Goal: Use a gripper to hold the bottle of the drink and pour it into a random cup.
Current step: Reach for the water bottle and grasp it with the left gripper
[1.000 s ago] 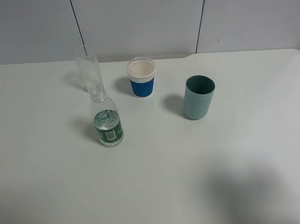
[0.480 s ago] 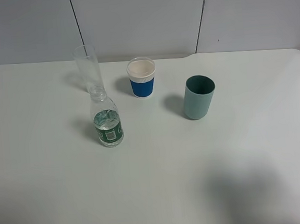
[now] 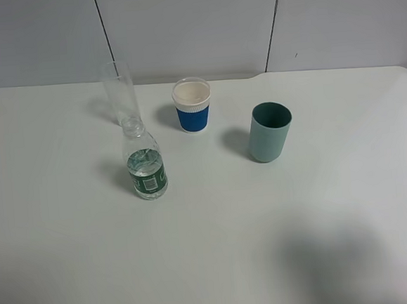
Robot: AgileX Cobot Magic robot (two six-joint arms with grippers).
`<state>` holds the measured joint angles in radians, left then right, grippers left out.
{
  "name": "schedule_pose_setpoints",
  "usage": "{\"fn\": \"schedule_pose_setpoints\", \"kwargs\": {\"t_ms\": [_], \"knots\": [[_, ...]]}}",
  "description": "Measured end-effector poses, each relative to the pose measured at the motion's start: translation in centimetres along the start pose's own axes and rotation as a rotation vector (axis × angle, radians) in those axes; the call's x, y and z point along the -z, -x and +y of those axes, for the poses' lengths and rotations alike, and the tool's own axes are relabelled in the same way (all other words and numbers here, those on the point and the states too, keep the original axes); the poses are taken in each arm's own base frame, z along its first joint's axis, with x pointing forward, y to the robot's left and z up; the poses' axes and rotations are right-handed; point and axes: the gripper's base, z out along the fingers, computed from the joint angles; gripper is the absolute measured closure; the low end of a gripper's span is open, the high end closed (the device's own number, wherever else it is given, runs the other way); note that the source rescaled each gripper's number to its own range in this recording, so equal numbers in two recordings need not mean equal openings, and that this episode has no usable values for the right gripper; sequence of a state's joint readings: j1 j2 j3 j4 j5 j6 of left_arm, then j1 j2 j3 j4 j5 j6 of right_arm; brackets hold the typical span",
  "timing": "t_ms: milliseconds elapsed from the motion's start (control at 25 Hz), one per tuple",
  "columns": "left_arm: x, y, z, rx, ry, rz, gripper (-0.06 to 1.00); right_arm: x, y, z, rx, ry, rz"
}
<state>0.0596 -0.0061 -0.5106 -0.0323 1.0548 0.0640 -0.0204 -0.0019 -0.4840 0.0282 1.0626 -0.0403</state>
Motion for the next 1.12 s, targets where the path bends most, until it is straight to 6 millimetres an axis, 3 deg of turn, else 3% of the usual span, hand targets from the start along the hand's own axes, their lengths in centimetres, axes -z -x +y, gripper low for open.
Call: {"fn": "schedule_pose_setpoints", "kwargs": {"t_ms": [1120], "knots": [[0.00,0.00,0.01,-0.001,0.001,0.000,0.45,0.00,0.00,0.00,0.000,0.000,0.000]]}}
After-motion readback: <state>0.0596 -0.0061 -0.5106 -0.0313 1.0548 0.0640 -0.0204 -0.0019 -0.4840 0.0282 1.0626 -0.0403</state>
